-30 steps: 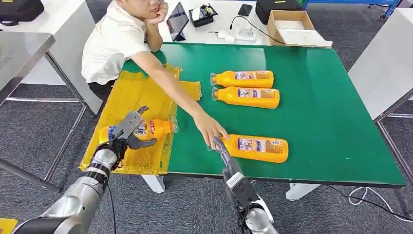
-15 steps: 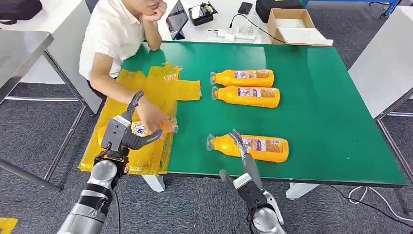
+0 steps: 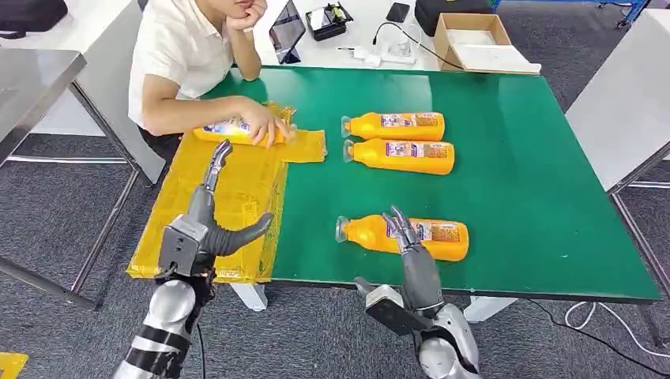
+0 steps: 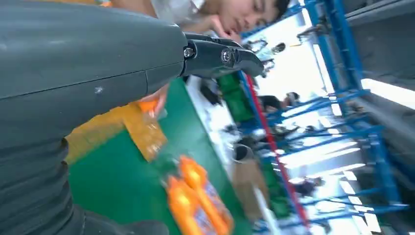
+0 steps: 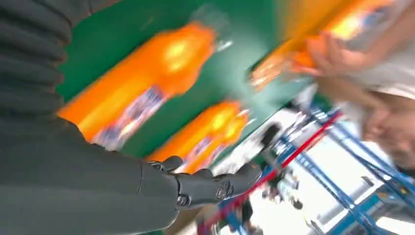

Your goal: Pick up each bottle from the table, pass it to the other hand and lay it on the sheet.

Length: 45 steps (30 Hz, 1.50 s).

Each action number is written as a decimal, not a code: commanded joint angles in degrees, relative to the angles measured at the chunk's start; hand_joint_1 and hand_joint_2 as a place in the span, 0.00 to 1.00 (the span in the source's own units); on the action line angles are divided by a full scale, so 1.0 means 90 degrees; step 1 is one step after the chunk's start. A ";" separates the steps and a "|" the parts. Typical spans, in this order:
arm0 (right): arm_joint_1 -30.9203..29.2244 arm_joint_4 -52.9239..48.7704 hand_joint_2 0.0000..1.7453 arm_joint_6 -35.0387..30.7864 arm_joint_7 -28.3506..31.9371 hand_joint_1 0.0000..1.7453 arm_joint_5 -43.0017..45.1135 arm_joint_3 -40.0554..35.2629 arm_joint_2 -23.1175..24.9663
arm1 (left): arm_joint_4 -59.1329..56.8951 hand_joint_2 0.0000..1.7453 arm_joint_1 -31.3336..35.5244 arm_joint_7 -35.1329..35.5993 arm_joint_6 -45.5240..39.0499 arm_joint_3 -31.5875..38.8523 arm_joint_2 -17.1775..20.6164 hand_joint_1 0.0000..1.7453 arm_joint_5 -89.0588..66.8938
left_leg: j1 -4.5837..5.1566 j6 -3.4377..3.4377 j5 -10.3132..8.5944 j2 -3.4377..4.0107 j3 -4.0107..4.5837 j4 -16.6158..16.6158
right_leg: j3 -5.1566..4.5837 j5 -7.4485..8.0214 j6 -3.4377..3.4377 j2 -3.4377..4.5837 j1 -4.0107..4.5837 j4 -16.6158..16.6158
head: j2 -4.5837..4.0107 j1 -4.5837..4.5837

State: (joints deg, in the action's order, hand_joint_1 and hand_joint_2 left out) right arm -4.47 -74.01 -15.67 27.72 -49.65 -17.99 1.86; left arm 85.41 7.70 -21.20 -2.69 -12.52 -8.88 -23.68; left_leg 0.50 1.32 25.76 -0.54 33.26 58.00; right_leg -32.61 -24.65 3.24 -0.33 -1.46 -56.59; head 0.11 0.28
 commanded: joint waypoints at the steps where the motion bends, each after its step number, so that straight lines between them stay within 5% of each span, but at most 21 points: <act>1: -0.0869 0.1109 1.00 -0.0382 -0.0627 0.00 -0.0760 0.1180 -0.0869 | 0.0547 1.00 -0.1048 -0.0141 -0.0189 -0.0718 -0.0374 0.00 0.0300 | 0.0006 -0.0001 0.0000 0.0000 -0.0008 -0.0003 | 0.0008 0.0001 -0.0004 0.0000 -0.0006 0.0006 | 0.0000 0.0000; 9: -0.1876 0.3052 1.00 -0.0375 -0.0830 0.00 -0.1293 0.1123 -0.0795 | 0.0110 1.00 -0.0834 -0.0159 -0.0219 -0.0970 -0.0365 0.00 0.0287 | -0.0003 -0.0004 -0.0008 0.0017 -0.0017 -0.0006 | 0.0016 0.0022 -0.0006 0.0016 0.0006 0.0019 | 0.0002 0.0002; 42: -0.2939 0.4995 1.00 0.0697 -0.1114 0.00 -0.1464 0.0169 -0.0660 | -0.0447 1.00 -0.0464 -0.0133 -0.0007 -0.1296 -0.0286 0.00 0.0600 | 0.0005 0.0004 -0.0011 0.0002 -0.0011 -0.0002 | 0.0010 0.0014 0.0007 0.0001 -0.0003 0.0005 | 0.0002 0.0000; 43: -0.3015 0.5107 1.00 0.0877 -0.1141 0.33 -0.1474 0.0060 -0.0720 | -0.0472 1.00 -0.0445 -0.0144 -0.0002 -0.1309 -0.0272 0.00 0.0625 | -0.0006 -0.0003 -0.0009 0.0010 -0.0013 0.0000 | 0.0014 0.0018 -0.0003 0.0008 0.0008 0.0010 | 0.0000 0.0000; 44: -0.3067 0.5175 1.00 0.1008 -0.1155 1.00 -0.1462 -0.0007 -0.0779 | -0.0504 1.00 -0.0425 -0.0155 0.0000 -0.1317 -0.0266 0.00 0.0652 | 0.0003 0.0002 -0.0010 0.0008 -0.0012 -0.0003 | 0.0009 0.0019 0.0010 0.0006 -0.0001 0.0005 | 0.0000 0.0000; 45: -0.3145 0.5272 1.00 0.1118 -0.1188 1.00 -0.1463 -0.0075 -0.0813 | -0.0550 1.00 -0.0392 -0.0165 0.0003 -0.1319 -0.0262 0.00 0.0682 | 0.0000 -0.0001 -0.0010 0.0009 -0.0012 -0.0001 | 0.0010 0.0019 0.0005 0.0006 0.0002 0.0005 | 0.0000 0.0000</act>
State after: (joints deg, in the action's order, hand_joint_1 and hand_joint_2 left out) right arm -28.62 -35.45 -10.80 17.81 -62.90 -13.77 -3.85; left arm 84.87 1.41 -22.40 -2.82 -23.25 -13.03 -18.47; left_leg 0.59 1.44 25.66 -0.49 33.23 58.02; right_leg -32.63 -24.49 3.48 -0.27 -1.54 -56.59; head 0.11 0.29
